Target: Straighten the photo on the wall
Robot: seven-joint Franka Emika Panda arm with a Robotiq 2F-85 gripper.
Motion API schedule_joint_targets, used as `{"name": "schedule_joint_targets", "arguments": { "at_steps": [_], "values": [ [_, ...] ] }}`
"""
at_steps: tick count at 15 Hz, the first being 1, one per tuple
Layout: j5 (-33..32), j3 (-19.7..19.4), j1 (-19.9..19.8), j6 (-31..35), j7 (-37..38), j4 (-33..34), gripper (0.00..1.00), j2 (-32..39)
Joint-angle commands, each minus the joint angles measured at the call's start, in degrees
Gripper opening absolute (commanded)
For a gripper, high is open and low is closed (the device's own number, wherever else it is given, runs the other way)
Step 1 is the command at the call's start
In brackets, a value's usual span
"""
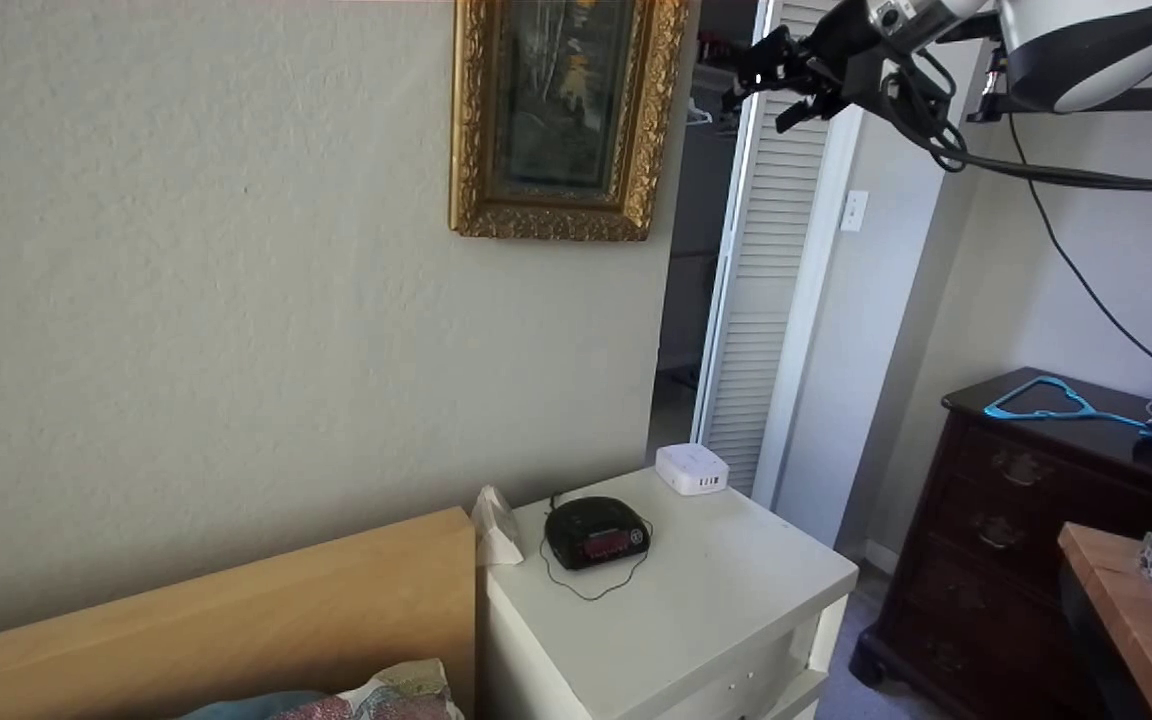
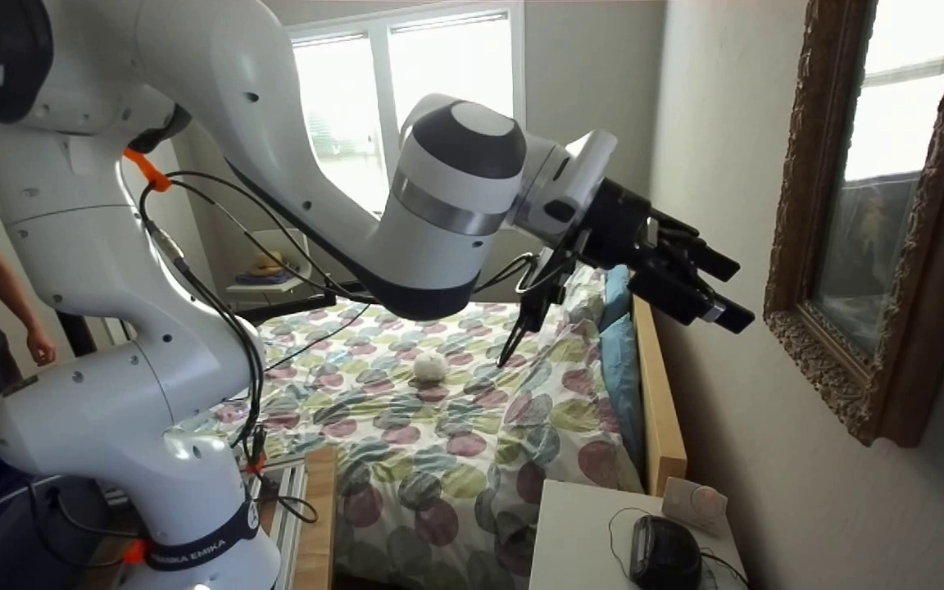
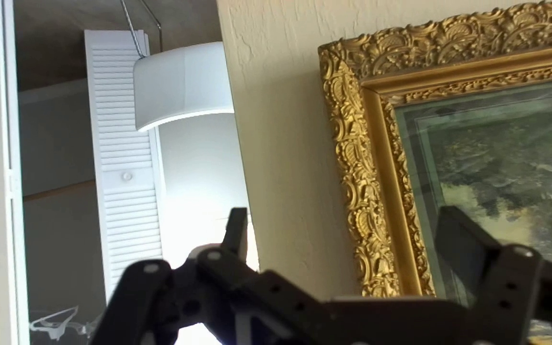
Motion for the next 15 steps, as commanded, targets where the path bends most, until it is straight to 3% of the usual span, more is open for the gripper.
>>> {"name": "schedule_joint_targets", "arguments": {
  "at_steps": [1, 5, 7, 9, 12, 15],
  "values": [
    [1.92, -2.09, 1.72, 2.04, -0.55, -3.73, 1.00, -3.92],
    [2.63, -3.22, 4.01, 3.09, -0.08, -4.39, 1.00, -4.83],
    [4.35, -4.70, 6.83, 2.00, -1.87, -6.21, 1.00, -4.79],
    [4.19, -7.40, 10.24, 5.05, -5.21, -8.87, 1.00, -4.79],
    [1.67, -12.88, 17.39, 9.02, -10.46, -13.78, 1.00, -2.74],
    [1.04, -19.79, 26.09, 6.15, -13.41, -19.25, 1.00, -0.45]
  ]
}}
